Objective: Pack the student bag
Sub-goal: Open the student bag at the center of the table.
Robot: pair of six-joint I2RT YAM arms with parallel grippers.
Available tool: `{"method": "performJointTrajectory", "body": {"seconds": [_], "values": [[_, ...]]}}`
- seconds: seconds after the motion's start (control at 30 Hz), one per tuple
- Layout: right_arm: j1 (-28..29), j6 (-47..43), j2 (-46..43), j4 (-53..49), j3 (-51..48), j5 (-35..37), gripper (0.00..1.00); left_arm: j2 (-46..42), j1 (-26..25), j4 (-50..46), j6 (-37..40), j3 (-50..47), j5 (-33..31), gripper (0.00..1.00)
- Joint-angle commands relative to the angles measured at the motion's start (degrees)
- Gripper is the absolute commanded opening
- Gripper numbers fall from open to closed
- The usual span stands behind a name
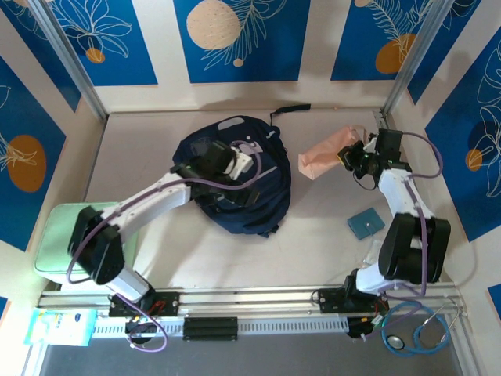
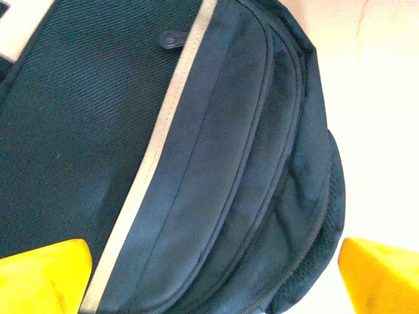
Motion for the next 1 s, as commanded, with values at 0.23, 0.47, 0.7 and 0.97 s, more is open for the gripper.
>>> {"method": "performJointTrajectory", "body": {"seconds": [0.23, 0.47, 0.7, 0.97], "values": [[-0.93, -1.8, -9.72, -5.14, -5.71, -1.43, 0.0, 19.55, -7.96, -16.08, 9.6, 19.32, -18.89, 0.76], [-1.37, -2.48, -10.8, -5.98, -5.9, -0.98, 0.0, 24.91, -8.38, -19.73, 8.36, 24.2, -22.89, 0.56], [-1.37, -2.36, -10.79, -6.06, -5.94, -0.85, 0.0, 28.45, -8.52, -22.19, 7.82, 27.82, -24.3, 0.42], [-1.45, -2.26, -11.19, -6.61, -5.81, -0.5, 0.0, 30.12, -8.63, -23.75, 8.26, 29.45, -24.72, 0.34]]}}
